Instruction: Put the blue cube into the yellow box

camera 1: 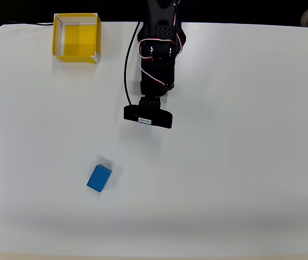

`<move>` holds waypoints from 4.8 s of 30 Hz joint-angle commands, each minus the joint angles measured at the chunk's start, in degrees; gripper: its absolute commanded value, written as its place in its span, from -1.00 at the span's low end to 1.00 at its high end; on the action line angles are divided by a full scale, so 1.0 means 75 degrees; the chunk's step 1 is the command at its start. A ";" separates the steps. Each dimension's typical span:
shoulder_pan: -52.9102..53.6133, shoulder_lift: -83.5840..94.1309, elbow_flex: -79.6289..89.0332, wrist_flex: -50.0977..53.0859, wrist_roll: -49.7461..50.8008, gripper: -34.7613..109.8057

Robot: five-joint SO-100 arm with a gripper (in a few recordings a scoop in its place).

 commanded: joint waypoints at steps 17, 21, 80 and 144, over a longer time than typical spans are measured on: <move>0.3035 -0.6574 -0.5098 -0.3504 0.0375 0.10; 0.3539 -0.7922 -0.6129 -0.4289 0.0504 0.10; 0.2824 -1.7203 -1.4051 -0.5895 0.1195 -0.10; 1.1648 -1.0488 -1.1121 -0.2672 -0.0305 -0.39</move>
